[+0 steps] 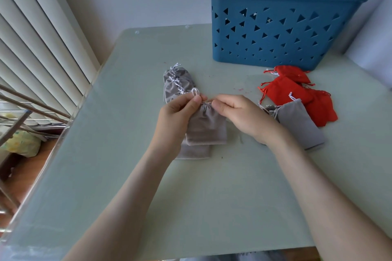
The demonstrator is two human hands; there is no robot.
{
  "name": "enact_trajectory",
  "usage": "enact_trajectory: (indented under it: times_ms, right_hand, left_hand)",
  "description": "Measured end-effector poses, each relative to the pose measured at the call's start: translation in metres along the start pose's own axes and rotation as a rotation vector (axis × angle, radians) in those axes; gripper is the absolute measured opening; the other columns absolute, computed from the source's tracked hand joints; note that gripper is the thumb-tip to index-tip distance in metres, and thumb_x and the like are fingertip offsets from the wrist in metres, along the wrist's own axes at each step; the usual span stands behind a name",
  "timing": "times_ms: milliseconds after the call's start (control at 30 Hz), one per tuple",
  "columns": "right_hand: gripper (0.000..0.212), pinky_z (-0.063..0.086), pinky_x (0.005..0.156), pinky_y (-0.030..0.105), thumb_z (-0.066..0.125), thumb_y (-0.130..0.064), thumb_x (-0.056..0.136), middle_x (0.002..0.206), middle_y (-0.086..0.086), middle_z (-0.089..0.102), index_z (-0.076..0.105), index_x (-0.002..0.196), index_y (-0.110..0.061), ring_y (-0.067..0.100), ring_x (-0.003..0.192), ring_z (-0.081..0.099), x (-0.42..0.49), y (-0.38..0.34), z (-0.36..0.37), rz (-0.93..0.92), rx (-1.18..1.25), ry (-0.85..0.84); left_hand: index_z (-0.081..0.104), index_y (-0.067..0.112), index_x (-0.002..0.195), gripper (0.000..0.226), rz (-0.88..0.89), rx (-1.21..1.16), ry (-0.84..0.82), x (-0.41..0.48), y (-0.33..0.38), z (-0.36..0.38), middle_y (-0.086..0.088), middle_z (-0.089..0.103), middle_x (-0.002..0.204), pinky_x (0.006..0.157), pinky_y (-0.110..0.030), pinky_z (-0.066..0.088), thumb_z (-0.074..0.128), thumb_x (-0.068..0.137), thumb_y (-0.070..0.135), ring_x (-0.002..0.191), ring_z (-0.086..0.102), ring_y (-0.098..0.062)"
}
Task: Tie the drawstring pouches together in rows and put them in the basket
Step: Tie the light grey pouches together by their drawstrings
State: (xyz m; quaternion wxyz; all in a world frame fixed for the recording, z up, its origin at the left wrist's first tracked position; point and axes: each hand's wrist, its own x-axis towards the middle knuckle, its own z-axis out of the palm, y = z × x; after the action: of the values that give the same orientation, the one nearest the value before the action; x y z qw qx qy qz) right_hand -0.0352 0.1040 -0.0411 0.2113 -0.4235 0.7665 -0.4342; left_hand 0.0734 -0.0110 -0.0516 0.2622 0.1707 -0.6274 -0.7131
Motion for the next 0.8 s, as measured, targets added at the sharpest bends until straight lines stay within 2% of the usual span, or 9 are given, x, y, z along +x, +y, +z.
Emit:
enact_trajectory:
  times_ms: [67,133,167,267,333,400,533,633,800]
  right_hand:
    - [0.055,0.041,0.076,0.039,0.046,-0.055,0.085,0.081,0.011,0.060,0.054,0.086,-0.001,0.023,0.077,0.052,0.001,0.002,-0.001,-0.001,-0.023,0.014]
    - [0.040,0.030,0.067,0.033,0.051,-0.041,0.094,0.071,0.005,0.046,0.049,0.074,-0.006,0.013,0.071,0.041,0.001,0.004,-0.005,0.005,-0.035,0.047]
    - [0.037,0.028,0.064,0.033,0.052,-0.034,0.096,0.069,0.005,0.045,0.049,0.073,-0.005,0.011,0.069,0.039,0.000,0.005,-0.007,0.011,-0.052,0.068]
    - [0.030,0.031,0.062,0.029,0.053,-0.025,0.096,0.065,0.002,0.052,0.054,0.070,-0.010,0.009,0.064,0.041,0.001,0.009,-0.010,0.022,-0.152,0.111]
    - [0.028,0.033,0.058,0.016,0.054,-0.022,0.095,0.066,-0.007,0.056,0.056,0.067,-0.023,0.003,0.064,0.046,0.001,0.010,-0.011,0.031,-0.196,0.113]
    - [0.027,0.033,0.057,0.011,0.055,-0.023,0.094,0.068,-0.009,0.059,0.057,0.067,-0.026,0.001,0.066,0.049,0.001,0.010,-0.012,0.045,-0.194,0.110]
    - [0.035,0.036,0.067,0.029,0.050,-0.030,0.097,0.066,0.000,0.053,0.050,0.064,-0.019,0.014,0.066,0.051,0.001,0.008,-0.012,0.105,-0.050,0.136]
    - [0.041,0.035,0.069,0.031,0.048,-0.029,0.098,0.058,-0.006,0.040,0.041,0.059,-0.018,0.012,0.060,0.041,0.002,0.006,-0.007,0.120,0.147,0.202]
    - [0.035,0.031,0.059,0.024,0.046,-0.018,0.099,0.062,-0.001,0.043,0.051,0.065,-0.016,0.009,0.059,0.038,-0.001,-0.003,0.002,0.034,0.418,0.092]
  left_hand:
    - [0.070,0.012,0.085,0.017,-0.011,-0.003,0.004,-0.001,0.001,0.002,0.002,0.068,0.077,0.061,-0.016,0.047,0.056,0.094,0.012,0.071,0.062,-0.008]
    - [0.069,0.013,0.082,0.019,-0.011,0.055,0.008,-0.002,0.001,0.003,0.003,0.065,0.071,0.056,-0.019,0.046,0.055,0.095,0.013,0.064,0.058,-0.007]
    - [0.069,0.015,0.080,0.021,0.005,0.110,0.009,-0.002,0.000,0.003,0.005,0.065,0.071,0.060,-0.022,0.048,0.055,0.095,0.013,0.066,0.058,-0.008]
    - [0.069,0.017,0.079,0.021,0.046,0.248,-0.009,-0.003,-0.002,0.003,0.010,0.067,0.074,0.079,-0.039,0.051,0.055,0.095,0.016,0.078,0.061,-0.012]
    - [0.068,0.018,0.079,0.022,0.043,0.285,-0.009,-0.003,-0.002,0.003,0.014,0.066,0.073,0.078,-0.038,0.049,0.054,0.096,0.017,0.078,0.060,-0.009]
    - [0.067,0.020,0.078,0.022,0.048,0.312,-0.010,-0.003,-0.002,0.003,0.017,0.064,0.072,0.075,-0.031,0.046,0.054,0.096,0.017,0.075,0.058,-0.006]
    - [0.066,0.020,0.073,0.018,0.040,0.352,-0.035,-0.002,-0.005,0.001,0.005,0.059,0.065,0.068,-0.035,0.042,0.062,0.090,0.024,0.067,0.050,-0.011]
    - [0.067,0.020,0.075,0.019,0.016,0.412,-0.096,-0.001,-0.006,0.001,-0.012,0.064,0.072,0.068,-0.043,0.048,0.063,0.083,0.036,0.068,0.053,-0.016]
    - [0.067,0.024,0.069,0.024,-0.026,0.454,-0.071,-0.002,-0.006,0.002,0.008,0.053,0.056,0.059,-0.026,0.036,0.062,0.092,0.025,0.057,0.043,-0.011]
